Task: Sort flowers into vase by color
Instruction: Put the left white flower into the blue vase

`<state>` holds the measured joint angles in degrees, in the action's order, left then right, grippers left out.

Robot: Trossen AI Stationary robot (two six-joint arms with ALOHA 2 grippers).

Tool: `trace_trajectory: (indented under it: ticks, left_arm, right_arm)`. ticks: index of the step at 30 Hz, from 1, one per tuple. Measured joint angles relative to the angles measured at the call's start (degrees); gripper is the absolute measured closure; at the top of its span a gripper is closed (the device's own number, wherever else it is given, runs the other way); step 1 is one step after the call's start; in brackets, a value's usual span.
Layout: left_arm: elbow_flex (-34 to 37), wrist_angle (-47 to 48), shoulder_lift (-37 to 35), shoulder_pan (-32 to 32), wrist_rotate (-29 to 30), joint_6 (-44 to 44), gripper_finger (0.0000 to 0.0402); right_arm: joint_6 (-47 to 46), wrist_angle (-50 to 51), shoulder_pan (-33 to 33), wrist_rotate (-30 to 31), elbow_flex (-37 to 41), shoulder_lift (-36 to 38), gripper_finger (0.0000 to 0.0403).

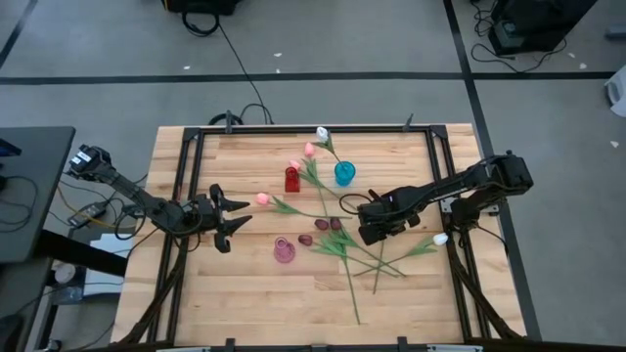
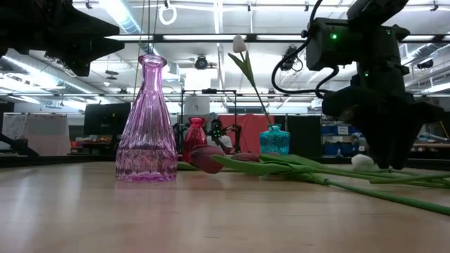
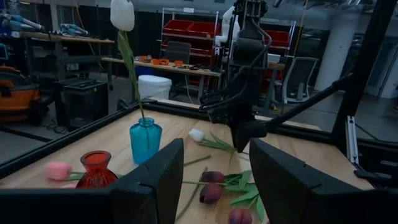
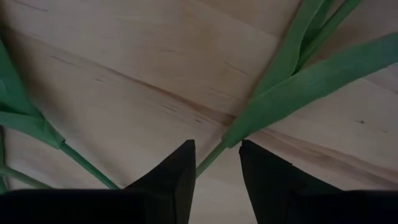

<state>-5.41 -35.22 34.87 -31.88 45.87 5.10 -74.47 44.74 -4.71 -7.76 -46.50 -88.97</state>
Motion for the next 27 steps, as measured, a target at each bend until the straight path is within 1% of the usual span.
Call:
trace_trajectory:
  ticks: [3,10,12,14,17,20,23,27]
  left_arm:
    - [0.00,0.00,0.00,0.00,-0.02,0.02,0.0213]
    - [0.00,0.04,0.00,0.00,-0.18,0.65,0.0213]
    - [0.00,0.27,0.00,0.00,-1.03,1.58,0.0213]
    - [0.00,0.54,0.00,0.00,-2.54,2.98,0.0213]
    - [0.00,0.81,0.00,0.00,-5.86,4.83,0.0213]
    - [0.00,0.87,0.00,0.00,-8.33,5.81,0.0213]
    - [0.00,0.87,0.00,0.00,-8.57,5.62,0.0213]
    - [0.00,0.87,0.00,0.00,-8.57,5.57,0.0213]
  right_arm:
    - [-0.62,0.04,0.00,-1.14,0.00,0.00,0.0267]
    - [-1.48,0.91,0.00,-0.28,0.00,0.00,0.0291]
    - [-1.44,1.79,0.21,0.14,0.00,0.00,0.0300]
    - [-0.80,2.21,0.80,-0.67,0.00,0.00,0.0308]
    - [0.38,2.02,2.12,-1.35,0.00,0.00,0.0314]
    - [1.68,2.00,2.64,-1.21,0.00,0.00,0.0314]
    - [2.47,1.47,2.17,-0.56,0.00,0.00,0.0308]
    - [2.46,0.88,1.30,0.07,0.00,0.00,0.0289]
